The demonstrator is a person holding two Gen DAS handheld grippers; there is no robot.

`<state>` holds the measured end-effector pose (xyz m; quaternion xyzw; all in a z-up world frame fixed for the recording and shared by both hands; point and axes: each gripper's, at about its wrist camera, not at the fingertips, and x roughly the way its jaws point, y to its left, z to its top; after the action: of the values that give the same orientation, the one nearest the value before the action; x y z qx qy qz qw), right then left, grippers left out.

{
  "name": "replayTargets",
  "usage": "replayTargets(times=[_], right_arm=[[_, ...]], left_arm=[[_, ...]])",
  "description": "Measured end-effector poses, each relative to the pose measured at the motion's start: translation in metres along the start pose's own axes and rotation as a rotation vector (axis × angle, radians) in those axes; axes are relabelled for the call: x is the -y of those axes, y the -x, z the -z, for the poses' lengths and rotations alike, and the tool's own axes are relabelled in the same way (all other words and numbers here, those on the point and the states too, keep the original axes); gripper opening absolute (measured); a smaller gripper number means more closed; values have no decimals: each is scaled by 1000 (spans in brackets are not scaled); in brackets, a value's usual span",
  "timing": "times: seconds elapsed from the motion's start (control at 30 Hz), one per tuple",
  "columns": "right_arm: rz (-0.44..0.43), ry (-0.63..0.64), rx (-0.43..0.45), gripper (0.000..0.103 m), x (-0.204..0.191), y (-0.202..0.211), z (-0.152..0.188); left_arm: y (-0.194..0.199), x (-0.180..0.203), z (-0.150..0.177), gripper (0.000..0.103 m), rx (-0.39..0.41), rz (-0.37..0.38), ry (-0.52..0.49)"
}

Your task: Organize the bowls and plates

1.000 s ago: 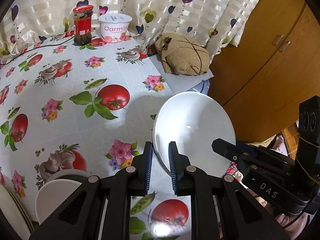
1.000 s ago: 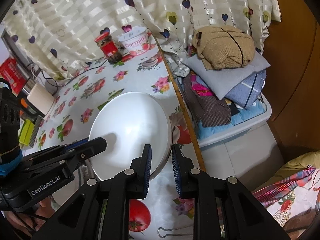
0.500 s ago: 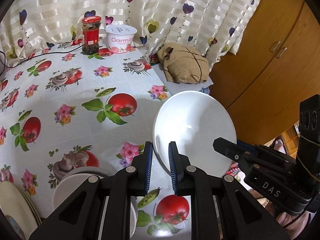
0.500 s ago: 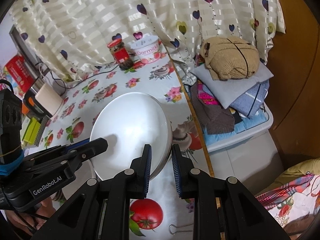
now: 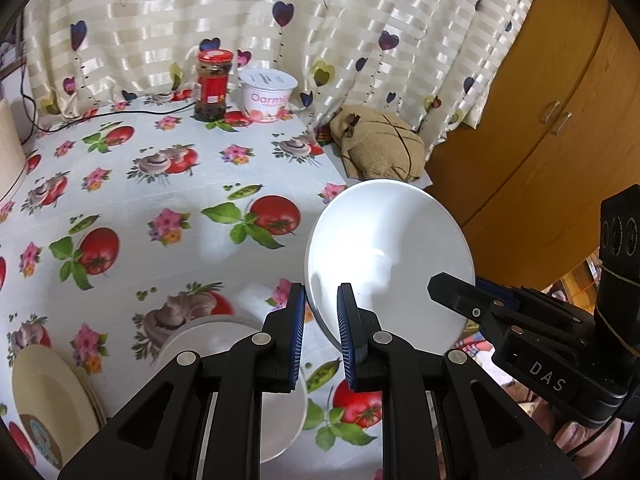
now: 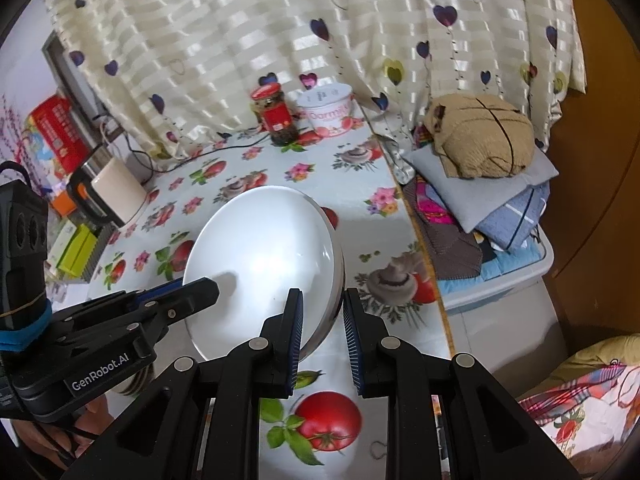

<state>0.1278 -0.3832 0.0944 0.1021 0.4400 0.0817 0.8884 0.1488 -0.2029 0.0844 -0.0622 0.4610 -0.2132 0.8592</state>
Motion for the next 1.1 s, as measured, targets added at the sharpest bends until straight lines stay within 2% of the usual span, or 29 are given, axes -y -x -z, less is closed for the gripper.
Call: replayTargets(times=[0.37, 1.1], right_arm=[[-32, 58, 0, 20, -39, 6, 5], [-113, 112, -74, 20, -79, -14, 26]], left_arm=[[31, -25, 15, 17, 25, -25, 37], [51, -61, 48, 17, -6, -102, 111]])
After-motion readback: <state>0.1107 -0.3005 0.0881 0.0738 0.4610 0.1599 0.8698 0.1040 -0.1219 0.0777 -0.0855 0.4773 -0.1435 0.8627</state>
